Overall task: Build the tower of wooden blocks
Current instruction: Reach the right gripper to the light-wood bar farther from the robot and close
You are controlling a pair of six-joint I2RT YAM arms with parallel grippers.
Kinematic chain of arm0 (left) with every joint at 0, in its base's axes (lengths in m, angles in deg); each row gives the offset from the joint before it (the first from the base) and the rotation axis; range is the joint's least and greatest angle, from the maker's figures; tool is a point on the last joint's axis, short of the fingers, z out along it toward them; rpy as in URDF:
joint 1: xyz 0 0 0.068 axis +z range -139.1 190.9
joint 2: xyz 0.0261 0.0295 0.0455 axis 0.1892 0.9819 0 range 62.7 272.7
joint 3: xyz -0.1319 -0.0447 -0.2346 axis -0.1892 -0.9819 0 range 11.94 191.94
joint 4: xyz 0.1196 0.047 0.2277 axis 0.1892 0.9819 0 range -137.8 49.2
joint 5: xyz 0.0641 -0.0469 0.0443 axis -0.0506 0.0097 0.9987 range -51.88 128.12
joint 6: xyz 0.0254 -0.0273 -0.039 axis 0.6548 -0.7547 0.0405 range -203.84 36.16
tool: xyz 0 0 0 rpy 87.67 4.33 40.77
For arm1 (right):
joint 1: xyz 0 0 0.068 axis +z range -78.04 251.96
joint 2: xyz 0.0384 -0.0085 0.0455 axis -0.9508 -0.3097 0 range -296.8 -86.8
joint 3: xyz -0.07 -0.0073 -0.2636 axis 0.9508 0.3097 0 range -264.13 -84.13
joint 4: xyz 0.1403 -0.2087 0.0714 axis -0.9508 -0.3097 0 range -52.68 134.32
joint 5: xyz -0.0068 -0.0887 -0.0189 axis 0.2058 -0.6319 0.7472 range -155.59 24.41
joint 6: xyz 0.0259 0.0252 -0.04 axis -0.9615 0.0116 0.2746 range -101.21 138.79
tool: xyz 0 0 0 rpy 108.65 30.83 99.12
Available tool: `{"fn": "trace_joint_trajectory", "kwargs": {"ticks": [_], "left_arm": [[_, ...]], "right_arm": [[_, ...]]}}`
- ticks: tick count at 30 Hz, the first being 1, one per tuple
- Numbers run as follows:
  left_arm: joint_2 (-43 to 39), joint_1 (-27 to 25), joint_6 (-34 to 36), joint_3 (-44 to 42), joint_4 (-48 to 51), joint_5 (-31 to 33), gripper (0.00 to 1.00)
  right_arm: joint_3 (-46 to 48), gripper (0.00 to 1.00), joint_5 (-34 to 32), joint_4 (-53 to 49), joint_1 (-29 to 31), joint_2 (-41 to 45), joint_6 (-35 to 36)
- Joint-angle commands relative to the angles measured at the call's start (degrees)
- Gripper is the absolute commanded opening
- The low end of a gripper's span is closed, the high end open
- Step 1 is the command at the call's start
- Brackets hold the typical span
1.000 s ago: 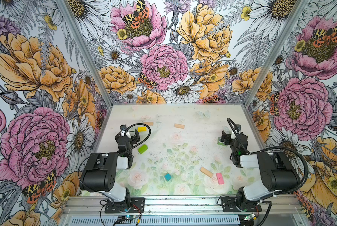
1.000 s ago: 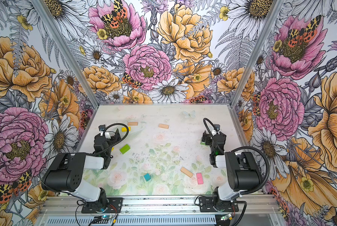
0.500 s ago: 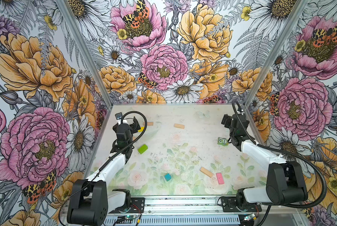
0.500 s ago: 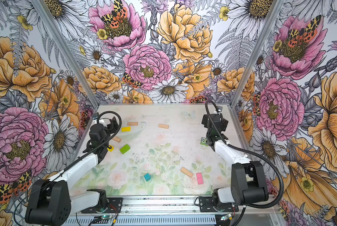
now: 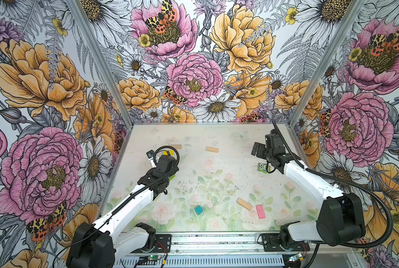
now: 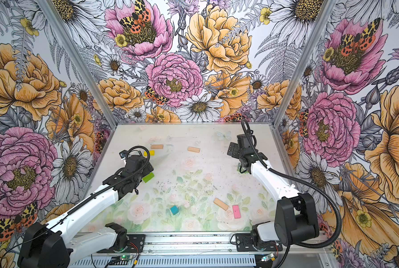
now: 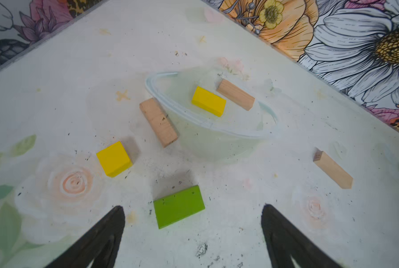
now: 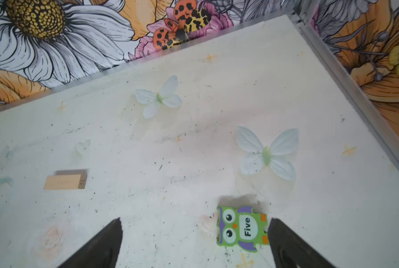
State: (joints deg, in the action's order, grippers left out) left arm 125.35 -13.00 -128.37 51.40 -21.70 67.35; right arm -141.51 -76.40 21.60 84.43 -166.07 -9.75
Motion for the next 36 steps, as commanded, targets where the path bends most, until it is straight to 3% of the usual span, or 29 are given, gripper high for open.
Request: {"fn": "trace_joint_trajectory", "kwargs": {"ticks": [1, 10, 20, 36], "left_arm": [[1.14, -0.38, -4.81, -0.62, 3.10, 1.57, 0.93], [6.66, -0.71, -3.73, 3.98, 2.91, -0.35, 0.94], [8.64, 0.15, 3.38, 10.00, 2.62, -3.27, 0.94], [-4.94, 1.05, 7.80, 0.63, -5.25, -8.72, 0.99]], "right_arm": [[-1.43, 1.00, 2.34, -2.10, 0.47, -0.39, -0.53], [-5.43, 1.00, 8.95, -2.37, 2.67, -9.38, -3.35], [-17.42, 0.98, 6.08, -3.73, 11.76, -24.37, -7.90], [-53.73, 1.00, -0.39, -18.63, 18.77, -51.91, -12.94]]}}
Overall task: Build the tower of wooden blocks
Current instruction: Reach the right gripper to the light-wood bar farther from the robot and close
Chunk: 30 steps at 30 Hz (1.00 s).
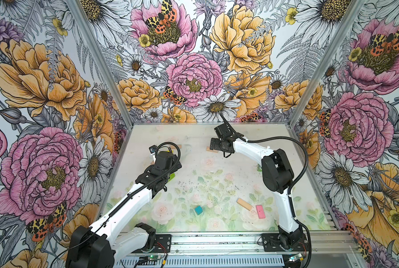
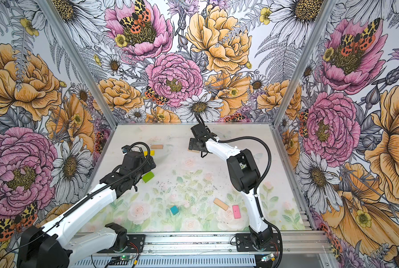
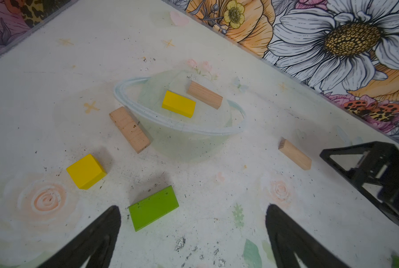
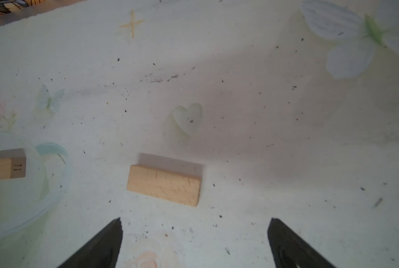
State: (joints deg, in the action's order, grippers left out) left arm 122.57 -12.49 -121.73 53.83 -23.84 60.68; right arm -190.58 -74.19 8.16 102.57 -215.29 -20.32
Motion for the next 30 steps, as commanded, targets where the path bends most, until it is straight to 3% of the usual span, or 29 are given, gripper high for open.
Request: {"fn": "trace_joint_trajectory", "kwargs": {"ticks": [1, 9, 17, 30], "left_arm": [[-2.85, 0.58, 1.06, -2.19, -3.32, -2.17, 0.99], [-3.62, 1.10, 1.33, -3.80, -4.62, -4.40, 0.99], [-4.21, 1.96, 2.02, -5.45, -5.75, -6.21, 0.99], [-8.20, 5.20, 2.12, -7.83, -5.66, -8.50, 0.99]], "right_arm": [[-6.65, 1.00, -3.01, -6.25, 0.91, -3.96, -2.63], [-17.47, 1.00, -8.44, -12.88, 3.31, -10.21, -4.41], [-27.46, 1.00, -7.40, -19.40, 3.51, -16.77, -5.18], [-32.08, 1.00, -5.87, -21.80, 3.23, -21.01, -6.44]]}}
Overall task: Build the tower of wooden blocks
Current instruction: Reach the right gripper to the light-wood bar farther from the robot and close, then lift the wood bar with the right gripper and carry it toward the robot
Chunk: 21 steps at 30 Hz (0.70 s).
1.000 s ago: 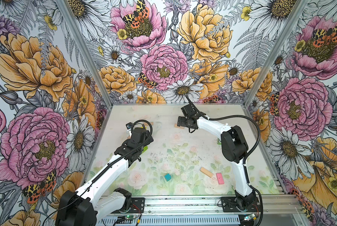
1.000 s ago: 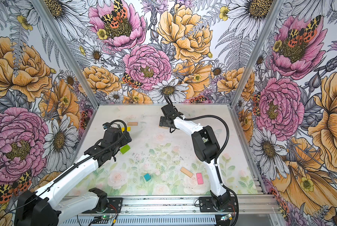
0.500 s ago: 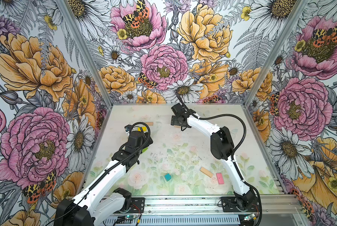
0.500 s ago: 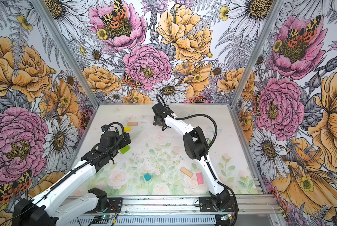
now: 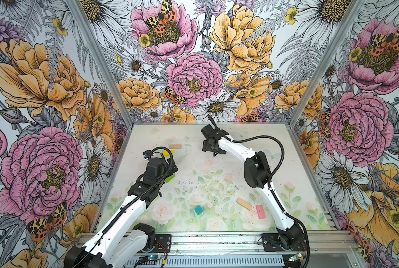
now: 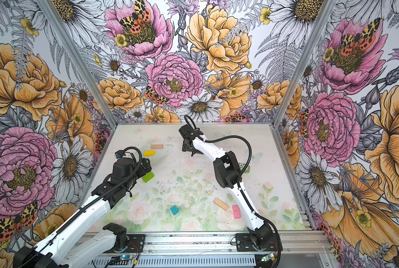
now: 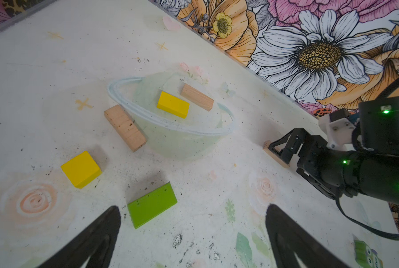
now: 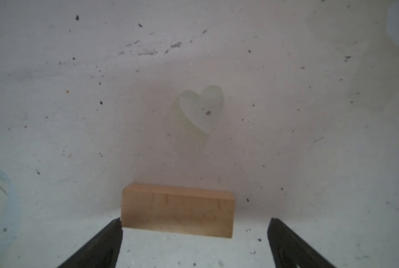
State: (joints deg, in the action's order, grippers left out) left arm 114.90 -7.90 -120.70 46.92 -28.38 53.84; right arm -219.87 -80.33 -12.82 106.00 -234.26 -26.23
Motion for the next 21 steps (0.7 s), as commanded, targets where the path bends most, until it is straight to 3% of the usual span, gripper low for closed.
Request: {"fn": "trace_joint_trajectory", "kwargs": {"ticks": [1, 21], "left_arm": [[-0.44, 0.59, 1.01, -1.03, -1.18, -1.73, 0.99], [-0.09, 1.23, -0.23, -2.01, -1.67, -2.74, 0.99]], "right_arm": [[-3.22, 1.00, 0.48, -0.86, -0.20, -2.49, -0.44], [-4.62, 0.79, 3.57, -1.12, -1.61, -4.79, 2.33]]}}
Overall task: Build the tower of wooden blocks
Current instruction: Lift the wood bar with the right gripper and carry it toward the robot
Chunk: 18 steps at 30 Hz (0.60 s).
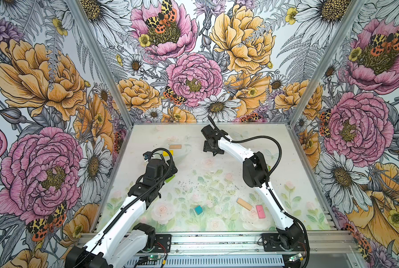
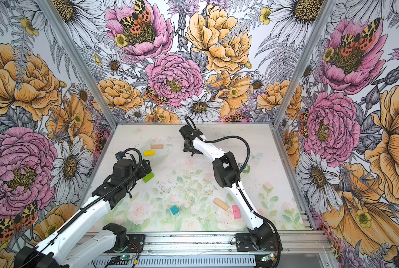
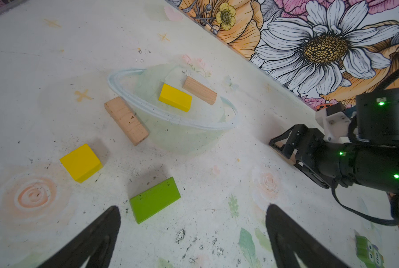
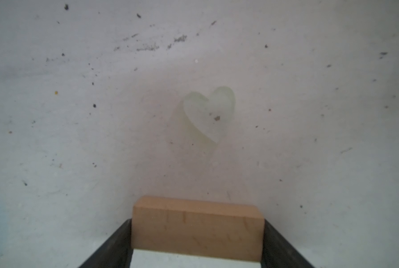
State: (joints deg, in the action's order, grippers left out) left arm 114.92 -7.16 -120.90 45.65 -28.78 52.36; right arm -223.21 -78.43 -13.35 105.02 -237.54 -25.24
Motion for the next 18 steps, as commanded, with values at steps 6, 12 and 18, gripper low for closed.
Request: {"fn": "trace_joint_trajectory", "kwargs": {"ticks": [6, 12, 18], "left_arm": [[-0.77, 0.15, -0.56, -0.84, -1.36, -1.67, 0.99], [-1.38, -2.15, -1.43, -0.76, -1.28, -0.69, 0.99], [-1.12, -6.60, -2.12, -0.44, -1.01, 1.55, 0.99]], "right_arm": [[2.43, 0.76, 1.94, -0.60, -1.45, 1.78, 4.59], [10.24, 0.76, 0.80, -0.43, -1.93, 7.49, 6.48], [17.40, 0.76, 0.86, 0.90, -1.95, 11.94, 7.15]]}}
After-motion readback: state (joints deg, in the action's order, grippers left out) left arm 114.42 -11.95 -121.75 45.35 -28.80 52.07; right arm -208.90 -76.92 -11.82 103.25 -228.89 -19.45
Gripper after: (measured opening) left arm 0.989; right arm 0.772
